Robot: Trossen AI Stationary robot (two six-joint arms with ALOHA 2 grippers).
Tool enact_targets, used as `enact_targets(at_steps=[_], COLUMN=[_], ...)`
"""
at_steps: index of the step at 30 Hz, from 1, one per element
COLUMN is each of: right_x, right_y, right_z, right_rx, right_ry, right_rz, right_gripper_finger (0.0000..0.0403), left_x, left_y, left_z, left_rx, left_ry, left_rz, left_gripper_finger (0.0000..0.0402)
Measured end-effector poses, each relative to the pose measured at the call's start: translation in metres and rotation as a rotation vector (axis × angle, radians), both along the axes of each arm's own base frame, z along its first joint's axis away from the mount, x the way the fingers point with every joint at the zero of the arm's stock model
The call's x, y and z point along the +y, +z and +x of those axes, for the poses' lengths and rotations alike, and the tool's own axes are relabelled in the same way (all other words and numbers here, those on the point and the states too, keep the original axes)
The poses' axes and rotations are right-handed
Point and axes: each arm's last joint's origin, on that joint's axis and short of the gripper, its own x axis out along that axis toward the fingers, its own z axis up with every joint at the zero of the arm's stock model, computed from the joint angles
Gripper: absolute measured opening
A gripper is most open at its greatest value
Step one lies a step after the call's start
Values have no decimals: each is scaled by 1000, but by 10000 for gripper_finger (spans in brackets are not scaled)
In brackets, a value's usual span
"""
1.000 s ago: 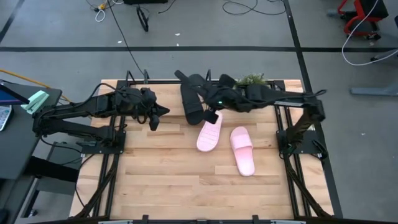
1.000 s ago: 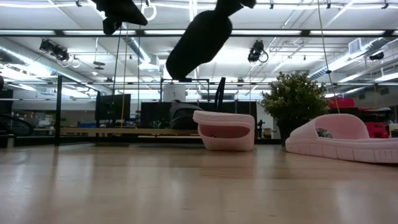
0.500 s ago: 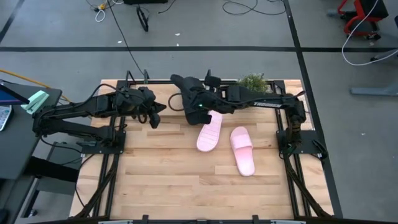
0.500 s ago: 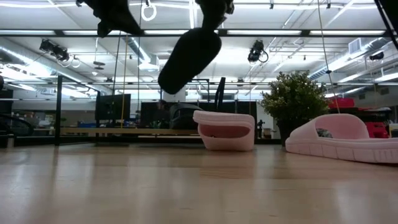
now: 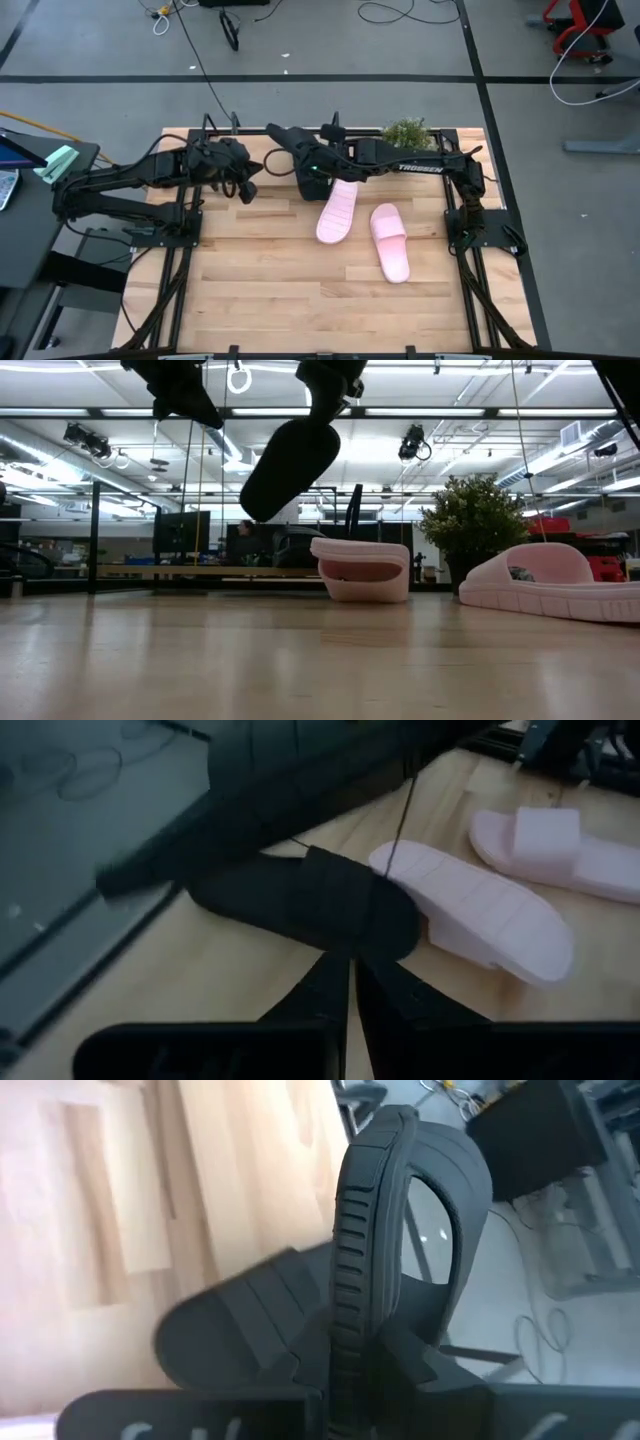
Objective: Pick and place slides into the shelf
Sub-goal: Put the black slipper onto the shelf
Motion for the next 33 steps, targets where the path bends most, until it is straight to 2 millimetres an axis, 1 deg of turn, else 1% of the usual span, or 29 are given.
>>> enact_targets(at_steps=[2,7,11,17,25,28,33], right_x=[0,0,1,3,3,3,3], right_y=[0,0,0,0,2,2,1], right_z=[1,1,1,3,5,5,5], right_rx=[-15,-34,-38,-57,-85,-84,-78], right_ry=[7,-7,5,49,66,72,80], right_rz=[24,55,75,132,149,156,170], right_gripper_finger=[45,45,45,45,44,44,44], left_x=[1,-2,-2,0,4,5,7], left_y=[3,10,11,9,-5,-10,-12], left_z=[2,7,9,14,32,38,44], left_rx=[4,23,62,86,161,188,188], left_ry=[-51,-272,-338,-352,-386,-395,-382], left_rz=[68,271,376,403,413,416,435], left_gripper_finger=[33,59,90,143,211,229,248])
